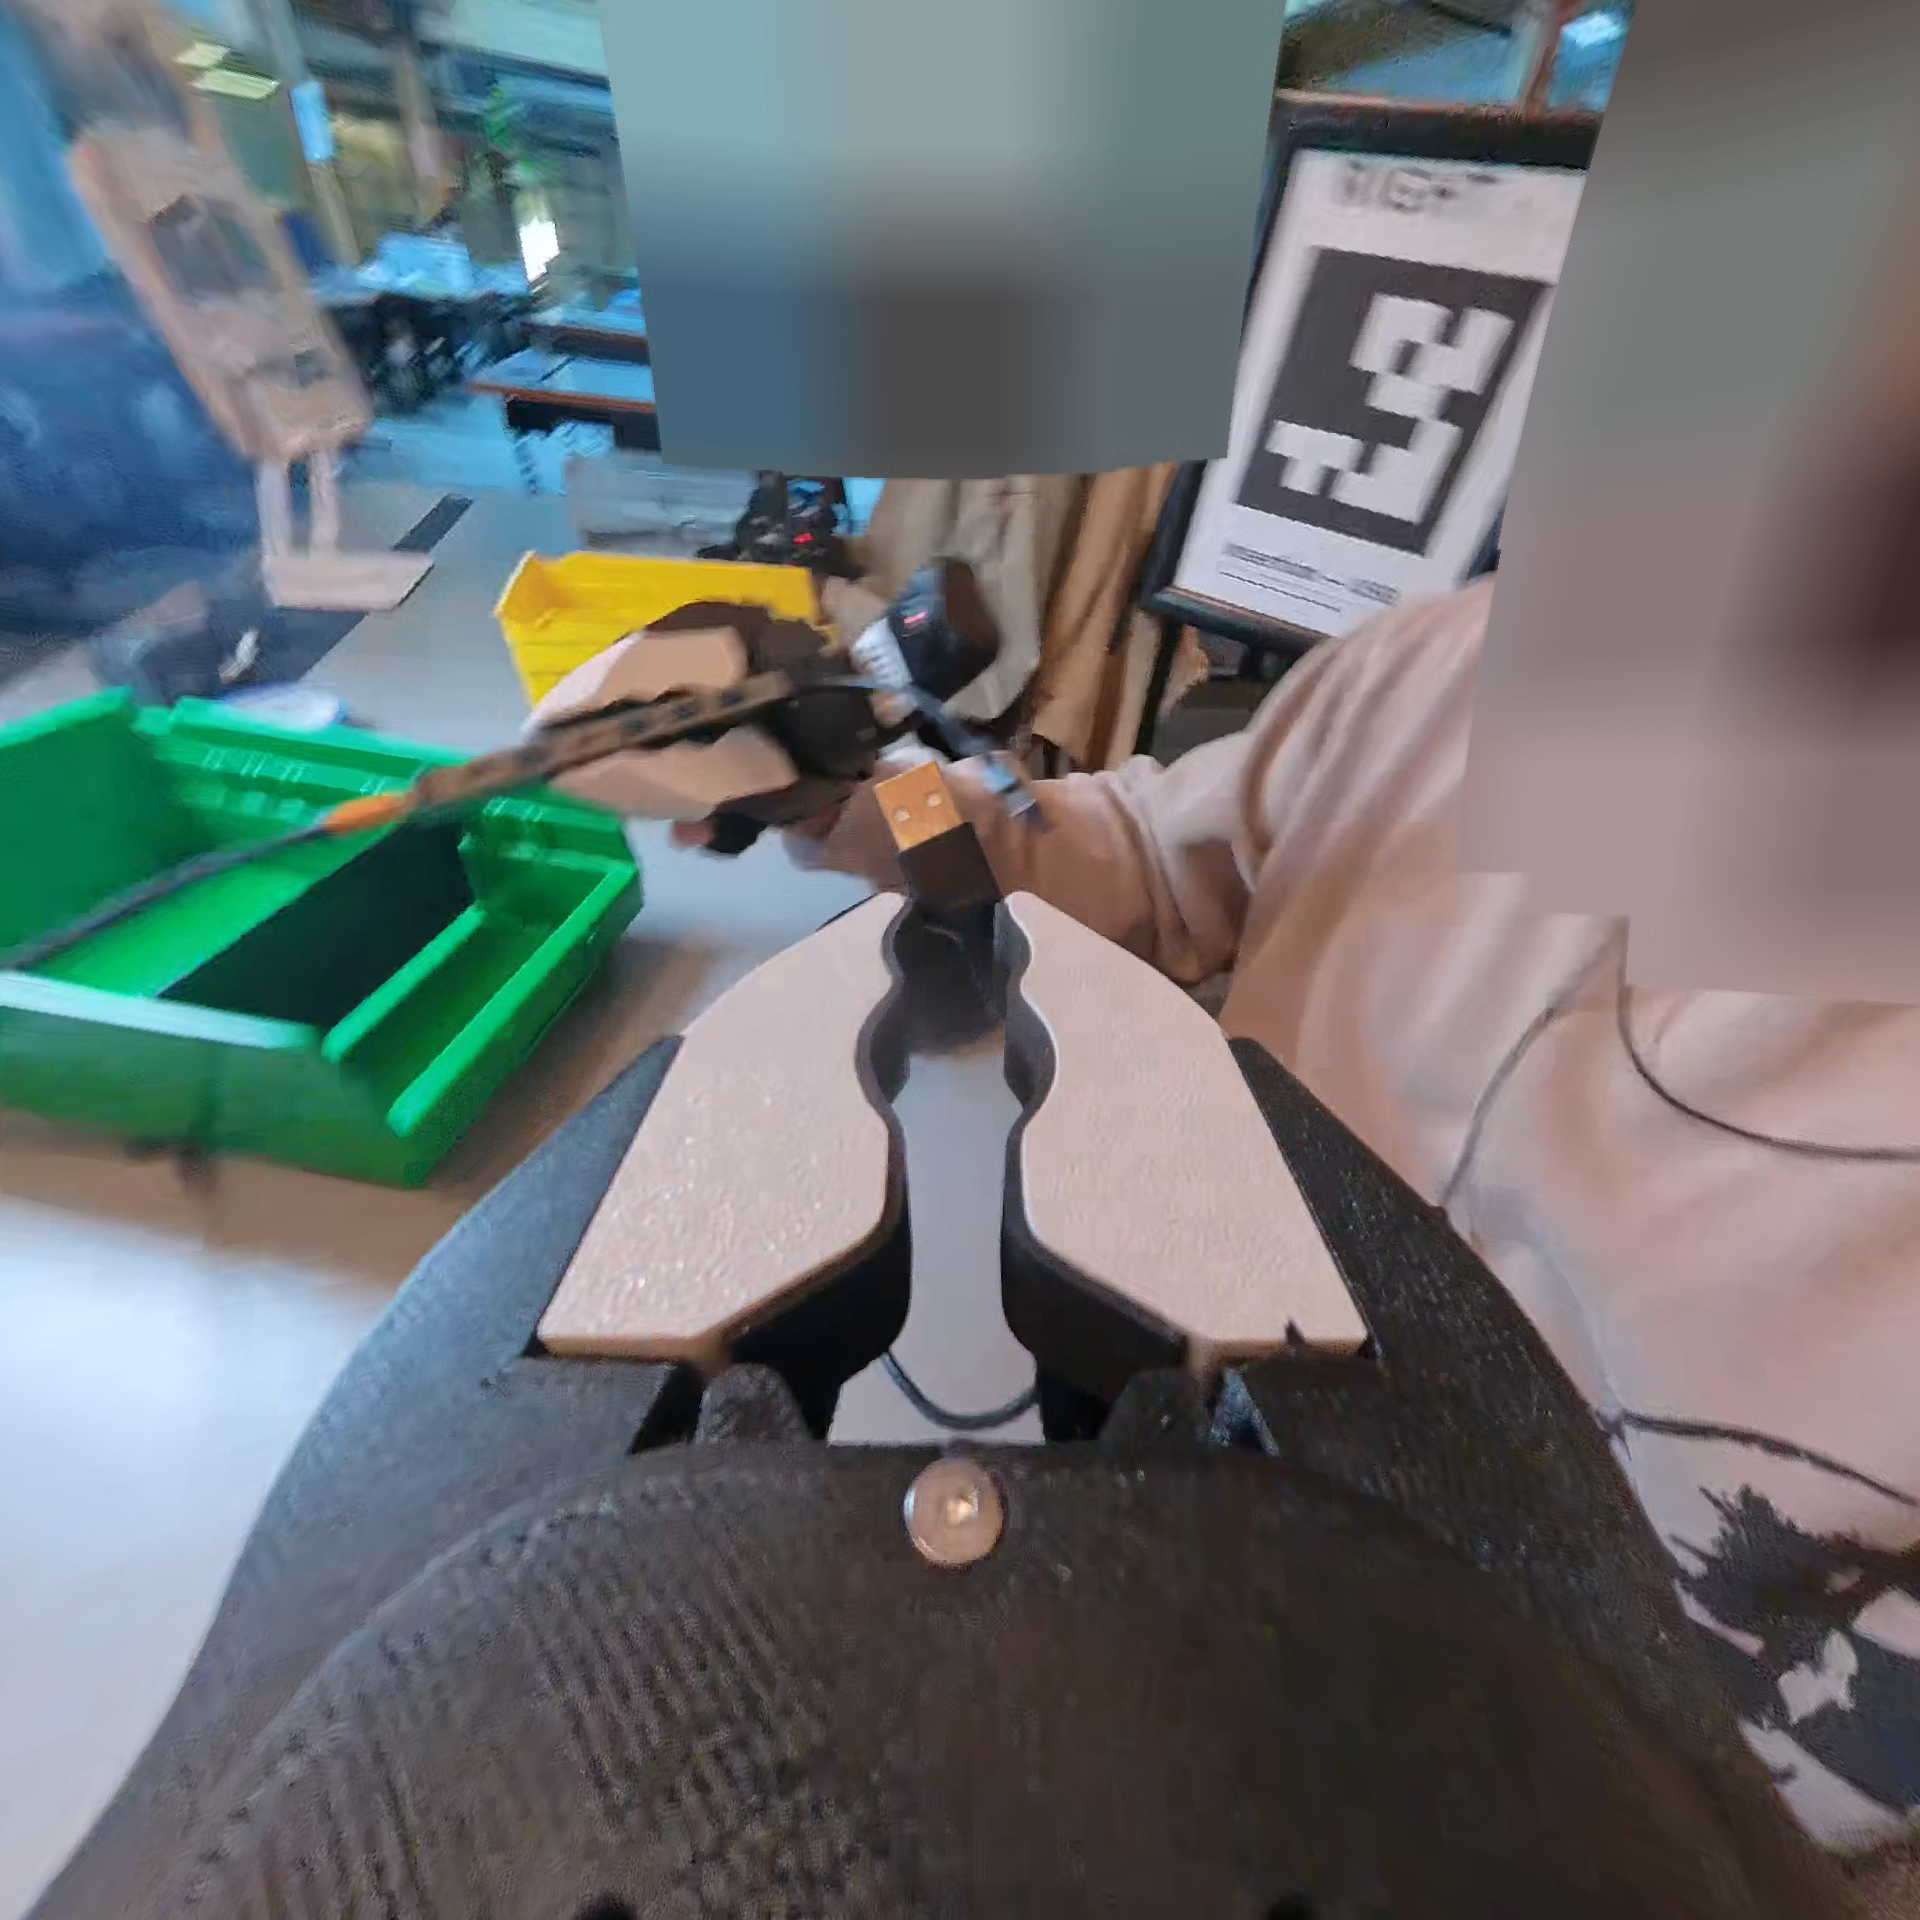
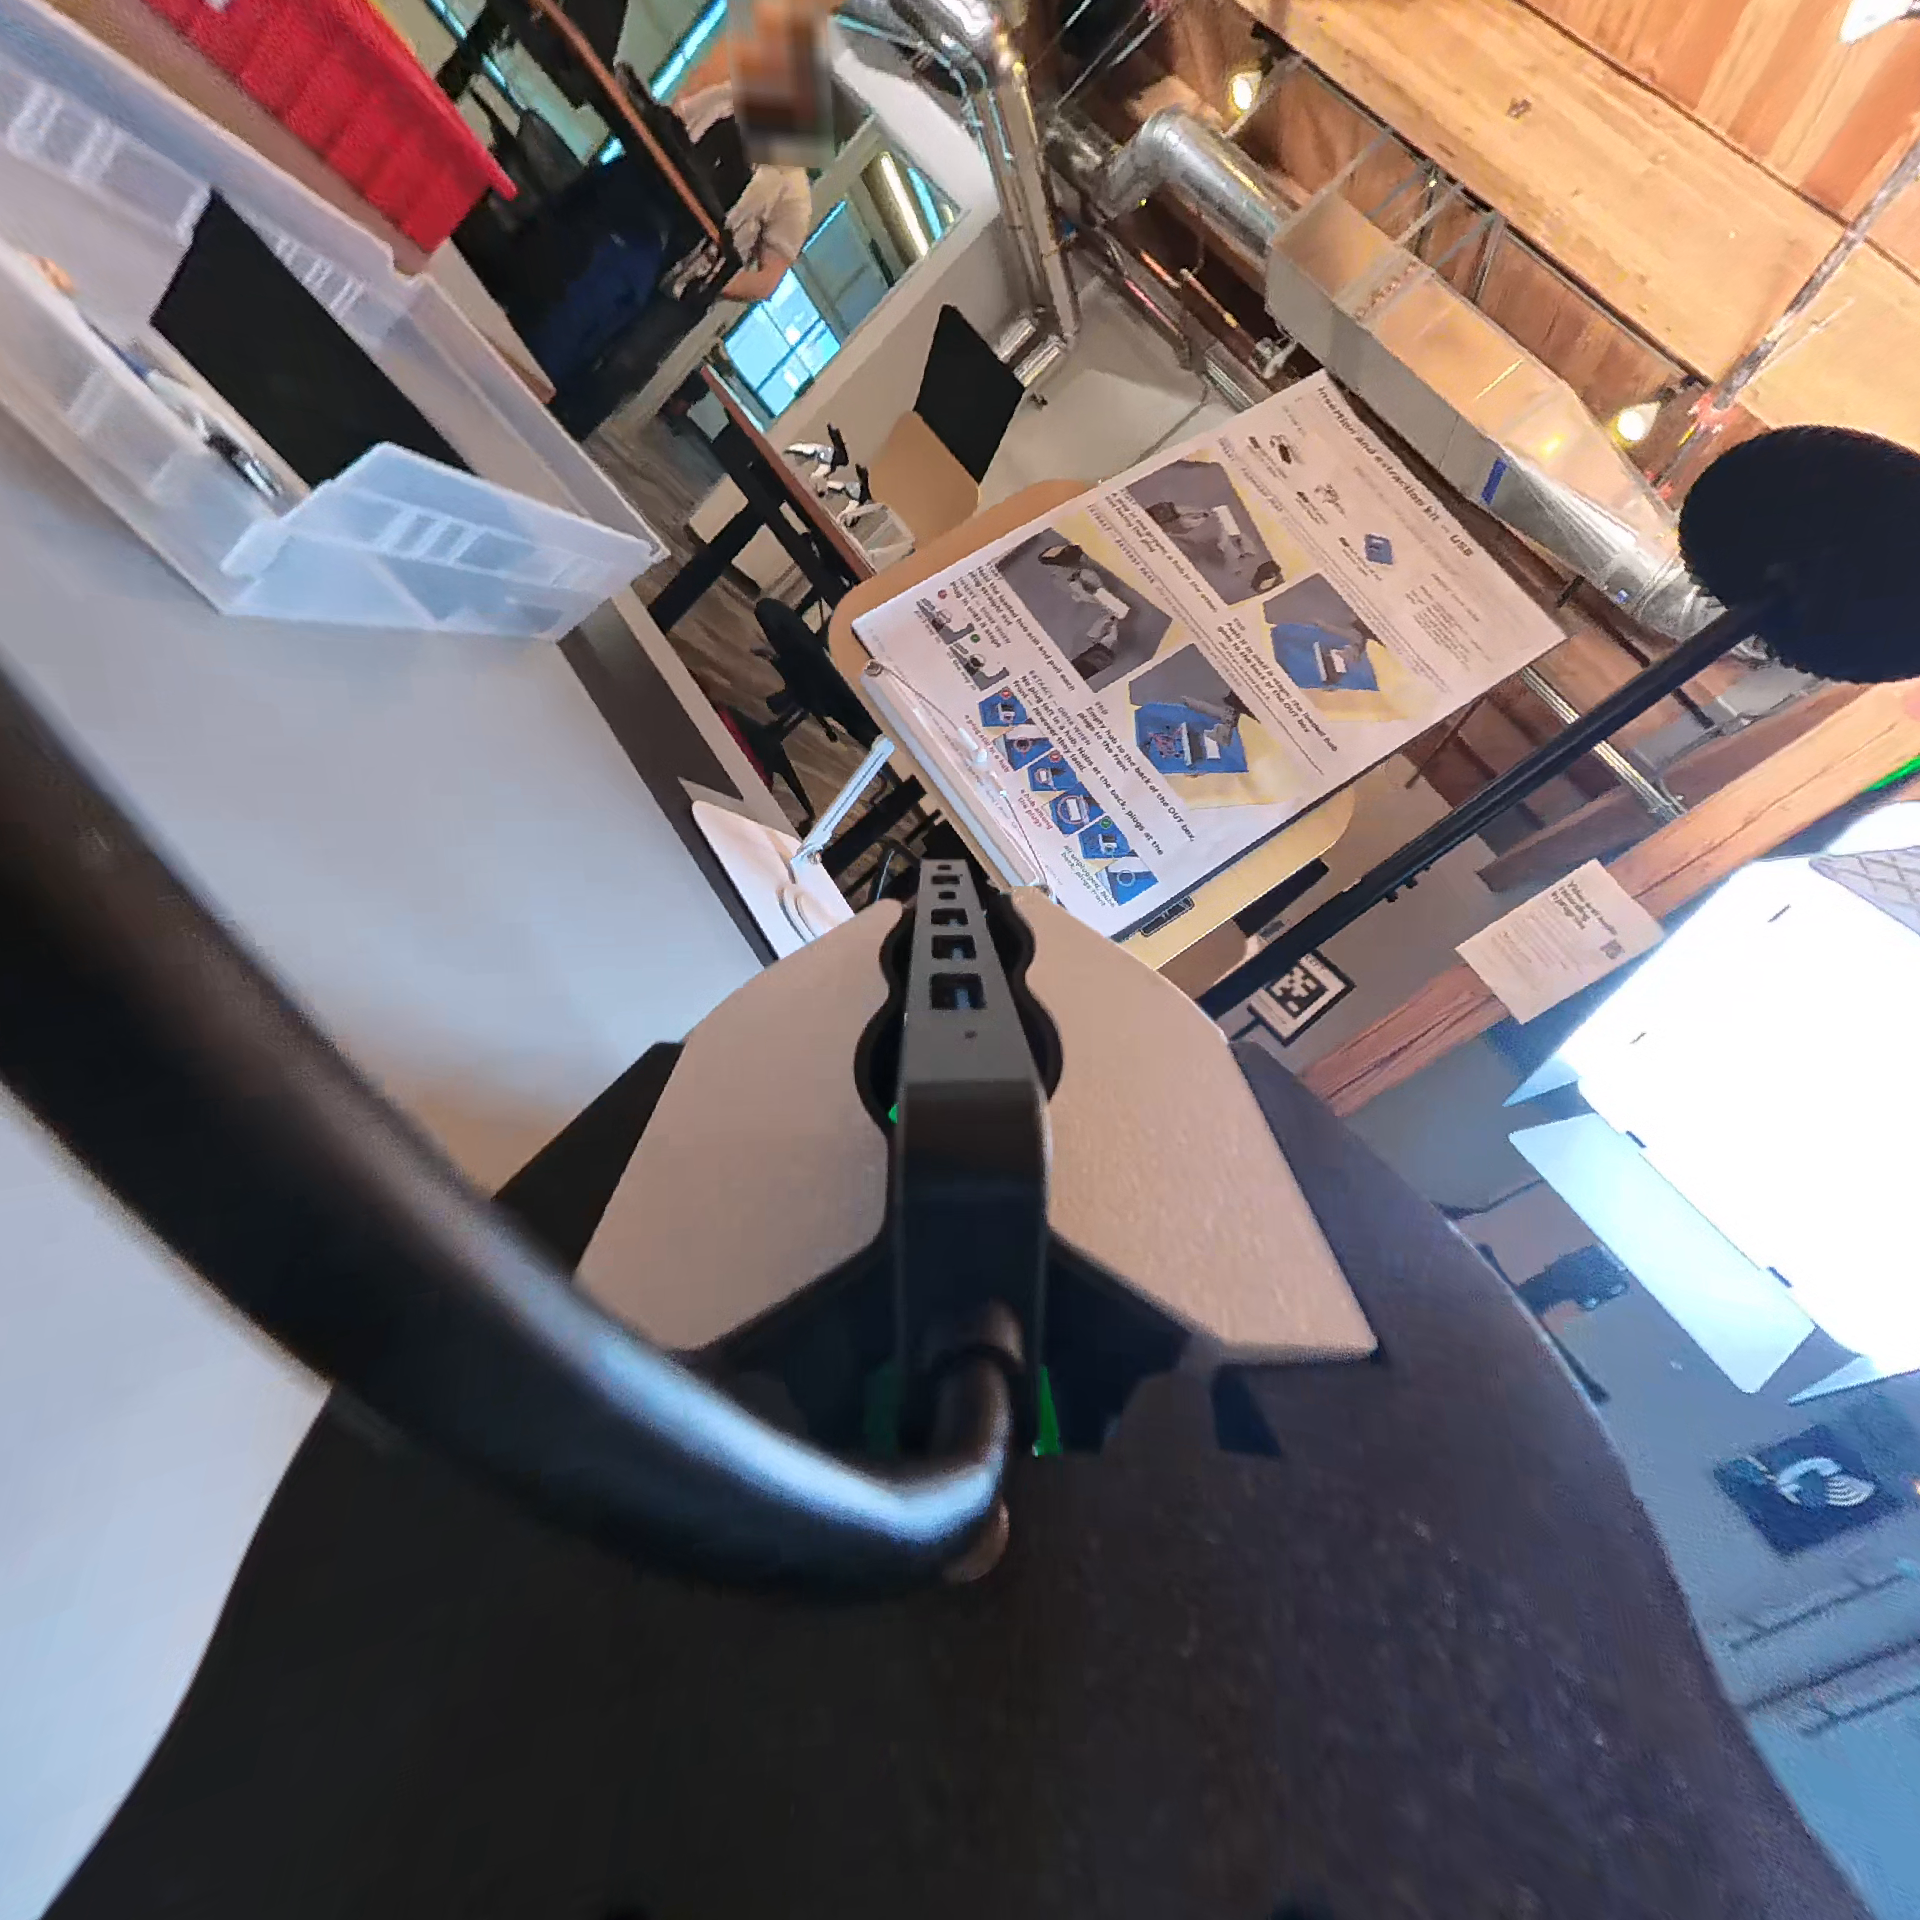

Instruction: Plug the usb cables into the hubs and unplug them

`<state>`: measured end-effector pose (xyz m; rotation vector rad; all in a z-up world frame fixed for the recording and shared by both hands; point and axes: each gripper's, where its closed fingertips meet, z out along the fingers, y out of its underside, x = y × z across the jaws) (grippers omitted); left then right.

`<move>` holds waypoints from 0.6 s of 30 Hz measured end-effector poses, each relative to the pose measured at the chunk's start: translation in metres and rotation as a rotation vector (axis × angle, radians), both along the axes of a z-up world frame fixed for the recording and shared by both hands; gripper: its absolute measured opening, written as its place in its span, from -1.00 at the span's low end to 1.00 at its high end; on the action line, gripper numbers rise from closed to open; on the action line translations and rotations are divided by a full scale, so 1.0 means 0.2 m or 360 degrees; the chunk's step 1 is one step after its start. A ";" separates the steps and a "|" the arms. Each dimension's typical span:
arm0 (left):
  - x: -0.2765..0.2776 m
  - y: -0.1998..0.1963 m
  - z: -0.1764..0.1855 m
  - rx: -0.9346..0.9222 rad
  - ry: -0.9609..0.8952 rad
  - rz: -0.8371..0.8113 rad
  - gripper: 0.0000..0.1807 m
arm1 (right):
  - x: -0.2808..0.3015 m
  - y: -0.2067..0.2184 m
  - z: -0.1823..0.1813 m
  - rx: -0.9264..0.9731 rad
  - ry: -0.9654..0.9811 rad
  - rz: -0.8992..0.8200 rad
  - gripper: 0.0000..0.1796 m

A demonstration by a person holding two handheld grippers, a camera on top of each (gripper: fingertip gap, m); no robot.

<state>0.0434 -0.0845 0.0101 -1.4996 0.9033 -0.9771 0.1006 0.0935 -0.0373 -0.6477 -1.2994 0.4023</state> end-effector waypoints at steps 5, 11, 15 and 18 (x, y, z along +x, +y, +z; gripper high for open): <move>-0.28 0.35 -0.52 -0.0634 0.0186 0.0514 -0.72 | 0.01 0.00 0.00 -0.0026 0.0002 0.0005 -0.84; -0.37 0.39 -0.85 -0.0637 0.0748 0.0815 -0.69 | -0.01 0.01 -0.02 -0.0053 -0.0027 0.0014 -0.84; -0.44 0.42 -1.01 -0.0533 0.1204 0.1011 -0.69 | -0.01 0.01 -0.03 -0.0051 -0.0052 0.0012 -0.84; -0.48 0.46 -1.14 -0.0635 0.1385 0.1069 -0.68 | -0.01 0.00 -0.04 -0.0040 -0.0067 0.0011 -0.84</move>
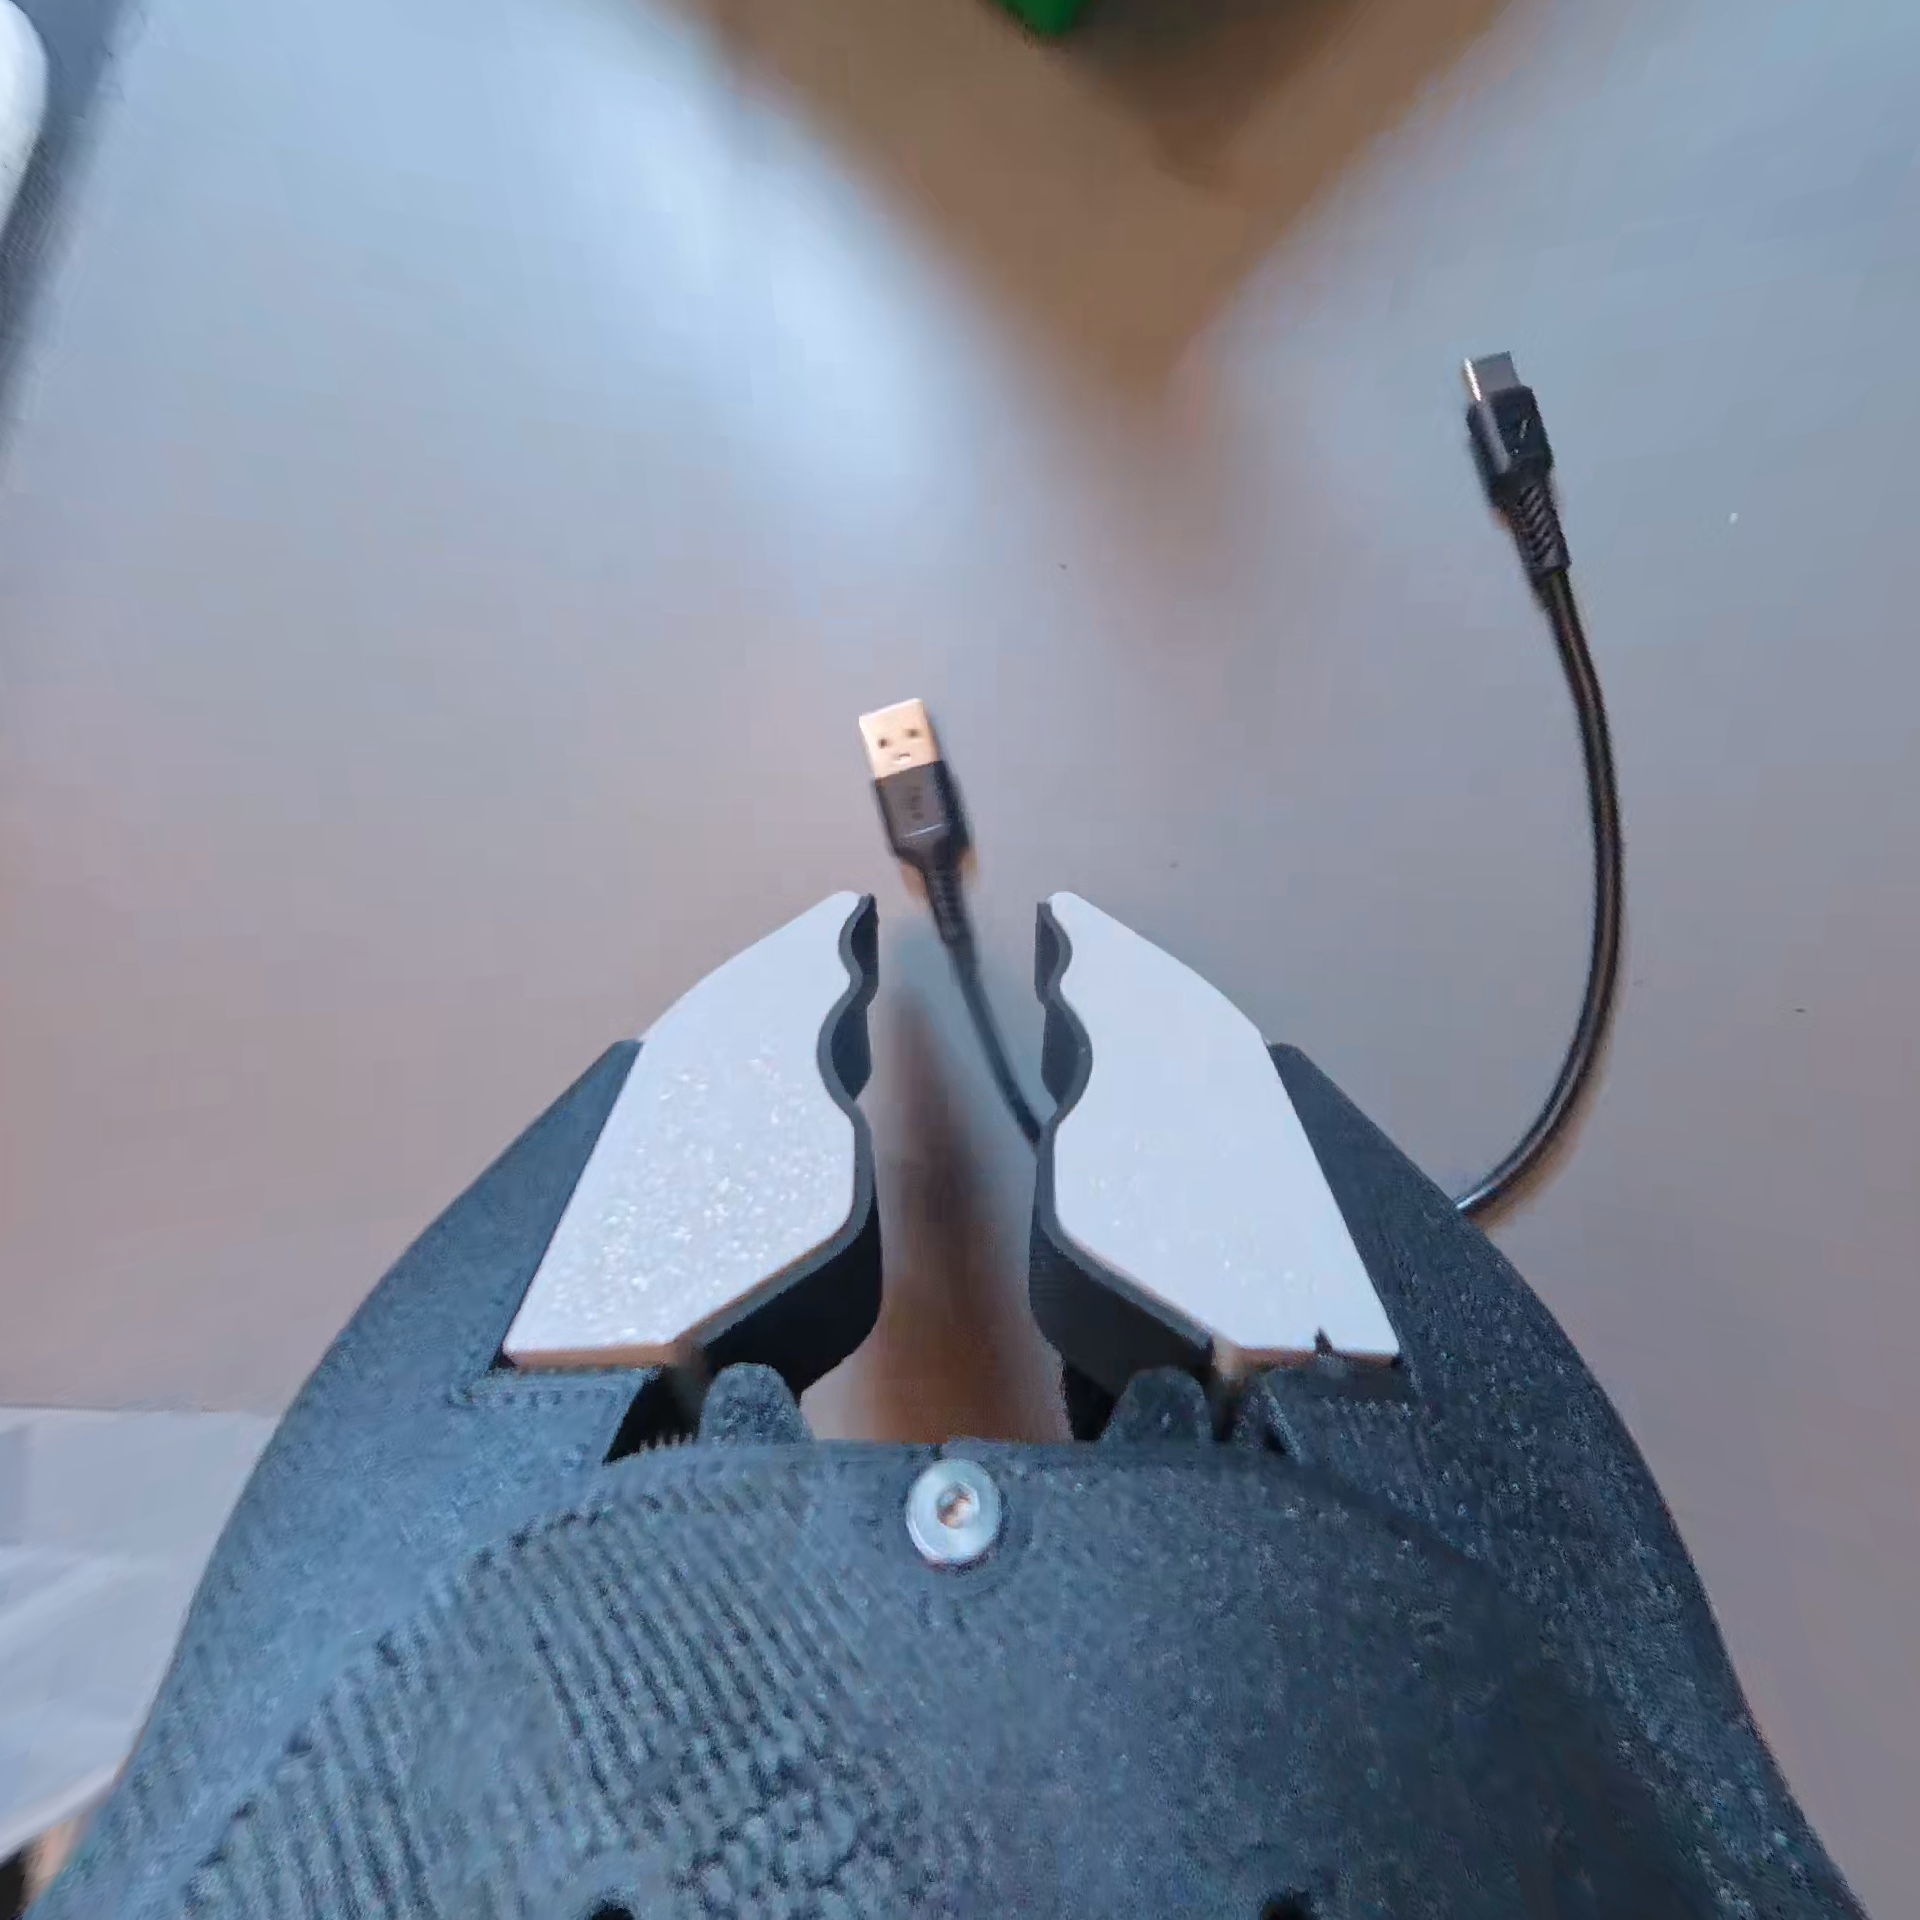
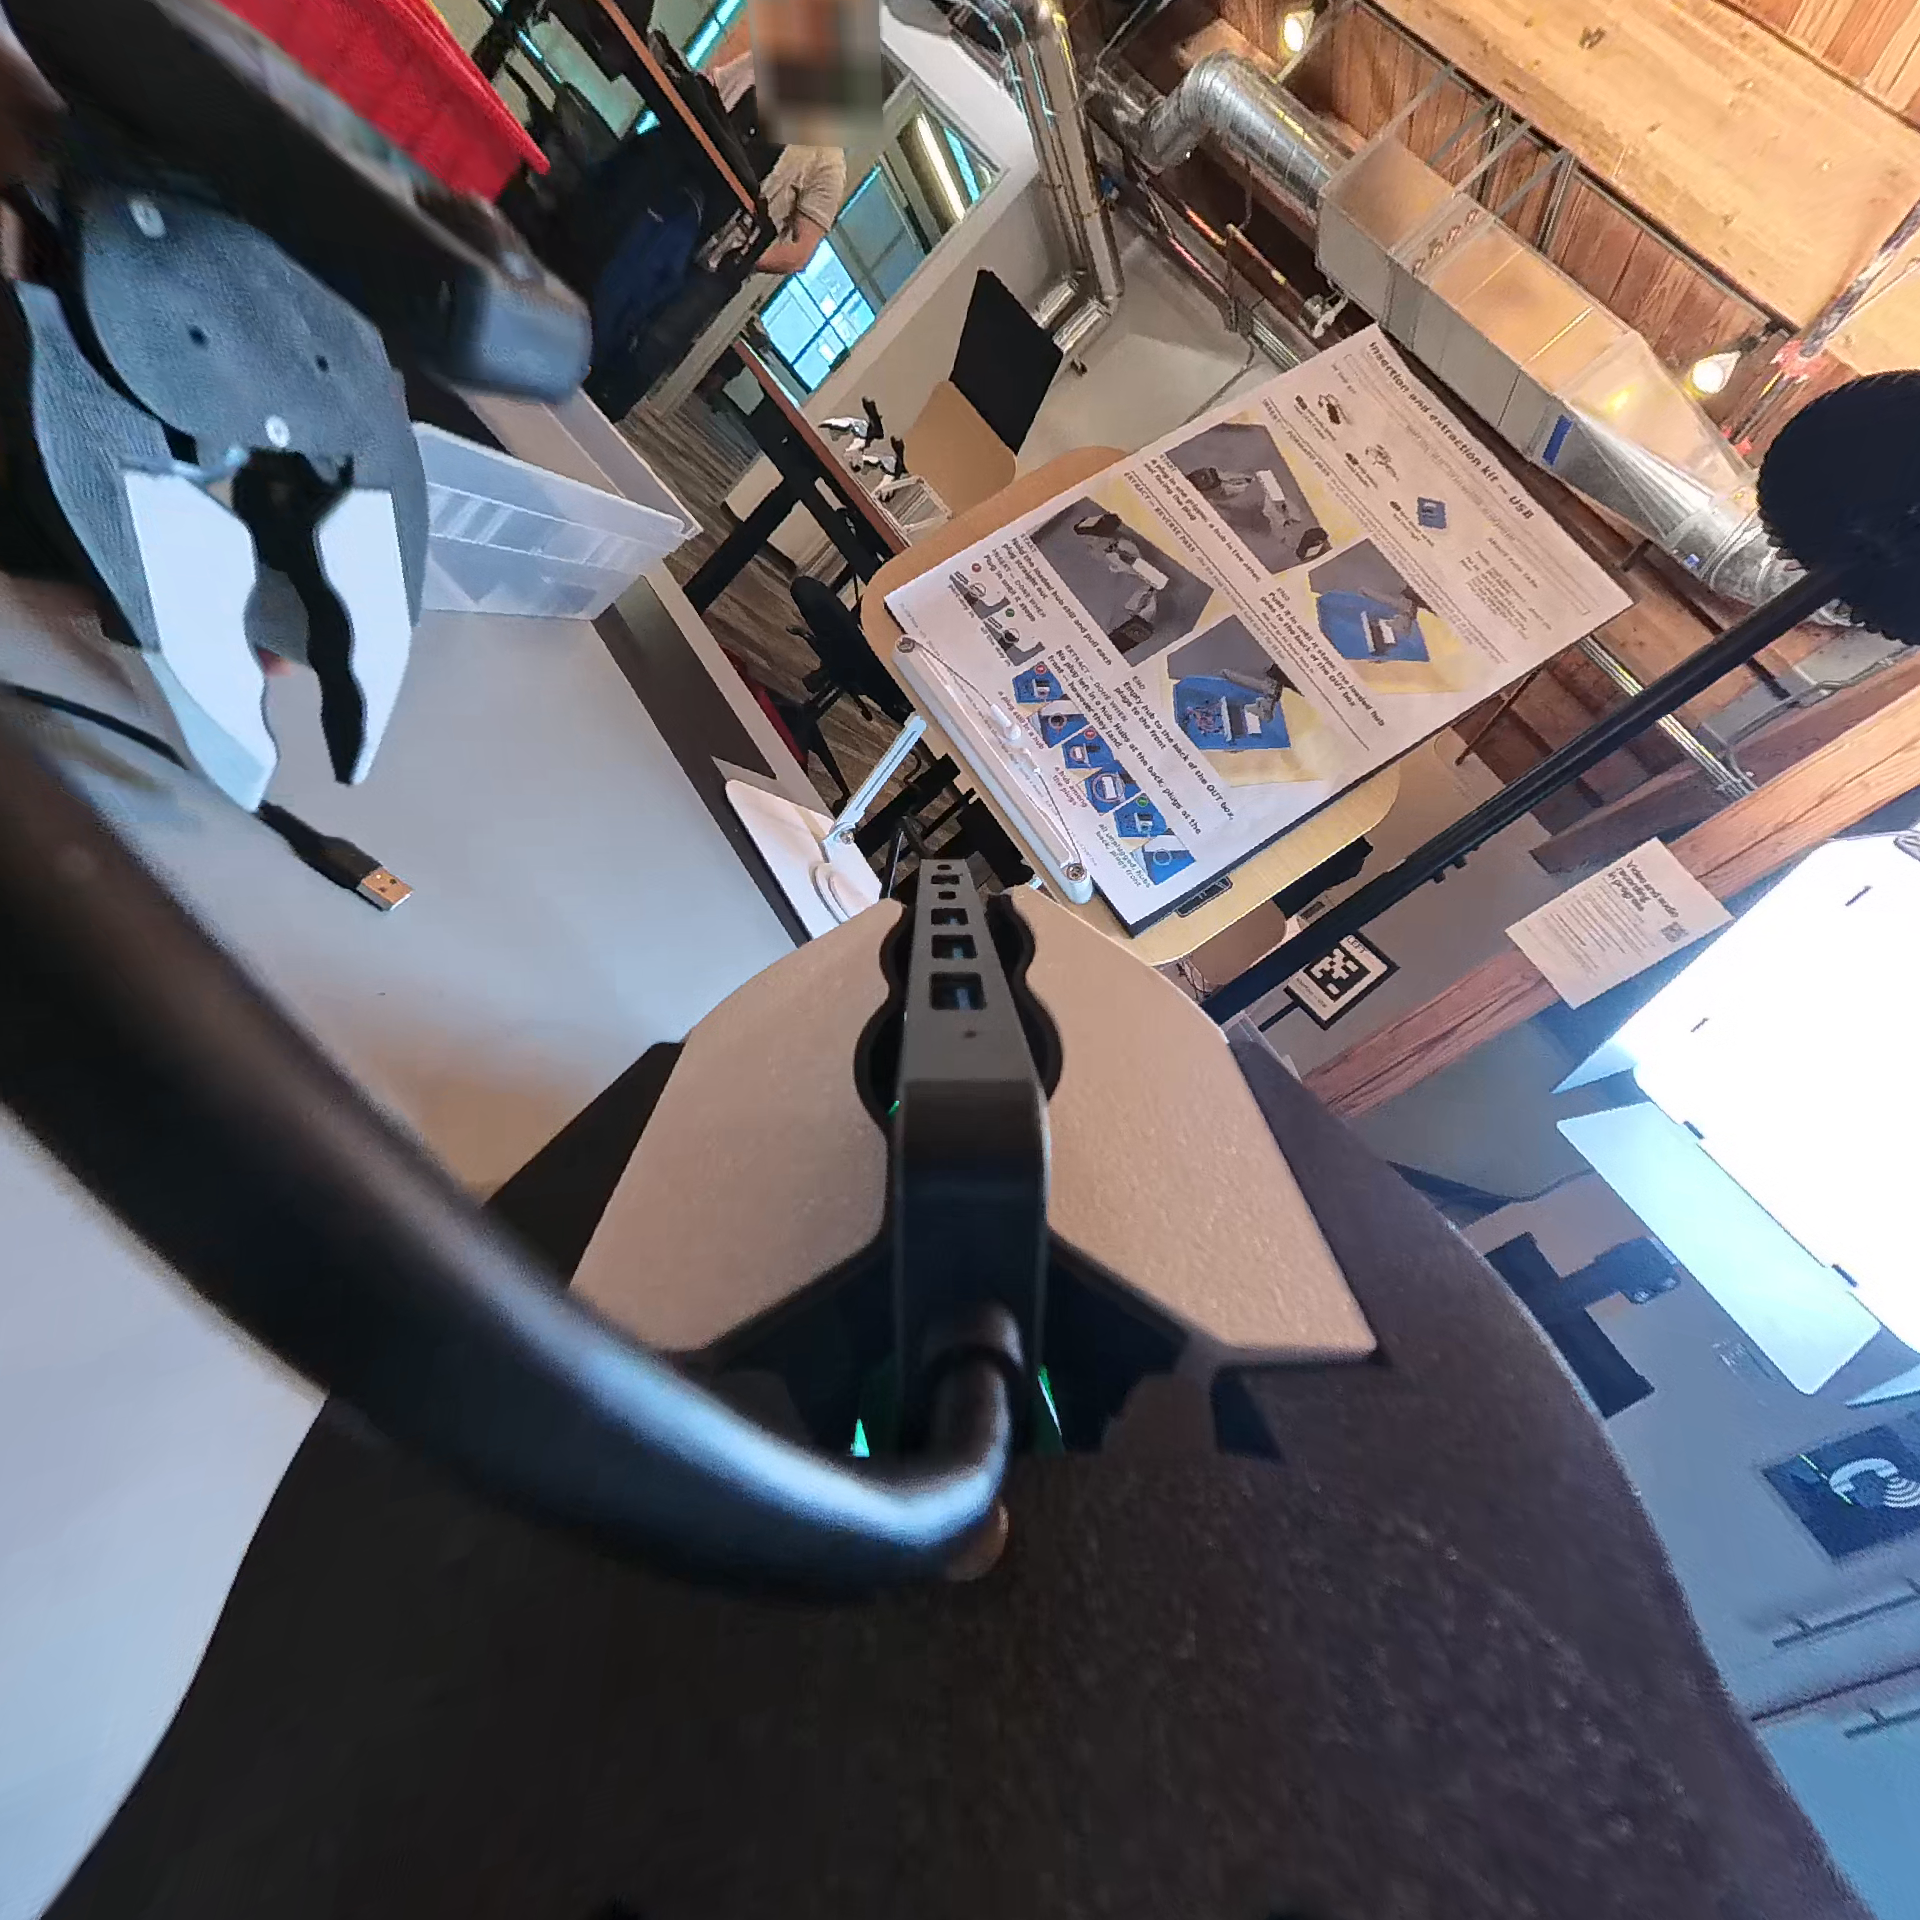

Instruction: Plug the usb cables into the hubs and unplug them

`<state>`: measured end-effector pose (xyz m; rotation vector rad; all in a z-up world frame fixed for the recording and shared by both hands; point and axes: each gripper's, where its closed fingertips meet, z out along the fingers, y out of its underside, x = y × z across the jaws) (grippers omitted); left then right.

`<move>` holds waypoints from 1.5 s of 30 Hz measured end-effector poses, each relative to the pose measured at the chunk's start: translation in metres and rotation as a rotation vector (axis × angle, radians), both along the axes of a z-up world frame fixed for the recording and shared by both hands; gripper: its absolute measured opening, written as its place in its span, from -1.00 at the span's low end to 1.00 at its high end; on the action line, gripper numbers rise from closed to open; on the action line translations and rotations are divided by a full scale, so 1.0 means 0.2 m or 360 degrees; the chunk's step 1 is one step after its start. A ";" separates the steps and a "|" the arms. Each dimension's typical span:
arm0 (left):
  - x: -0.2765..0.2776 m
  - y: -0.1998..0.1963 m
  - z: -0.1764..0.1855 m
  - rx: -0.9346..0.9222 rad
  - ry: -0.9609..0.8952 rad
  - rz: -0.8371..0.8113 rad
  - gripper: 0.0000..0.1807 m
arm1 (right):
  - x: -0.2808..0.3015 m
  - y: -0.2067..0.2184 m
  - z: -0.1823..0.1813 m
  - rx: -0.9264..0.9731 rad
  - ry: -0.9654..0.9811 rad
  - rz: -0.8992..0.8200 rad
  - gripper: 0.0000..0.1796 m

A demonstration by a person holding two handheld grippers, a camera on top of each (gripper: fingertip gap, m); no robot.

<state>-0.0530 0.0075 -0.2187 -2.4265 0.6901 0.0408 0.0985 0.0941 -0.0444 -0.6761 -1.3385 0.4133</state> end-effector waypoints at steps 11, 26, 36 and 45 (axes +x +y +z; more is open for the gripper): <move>0.04 0.05 -0.06 -0.0057 -0.0233 0.0030 -0.92 | -0.02 -0.02 -0.05 0.0056 -0.0079 0.0009 -0.84; 0.38 -0.06 0.53 0.0219 -0.0497 -0.0550 -0.93 | -0.16 -0.11 -0.25 0.0359 -0.0343 -0.0010 -0.85; 0.56 0.04 0.44 0.0006 -0.0311 -0.0719 -0.93 | -0.27 -0.12 -0.42 0.0745 -0.0563 -0.0254 -0.84; 0.55 0.00 0.35 -0.0164 -0.0543 -0.0674 -0.93 | -0.30 -0.12 -0.50 0.0935 -0.0681 -0.0336 -0.84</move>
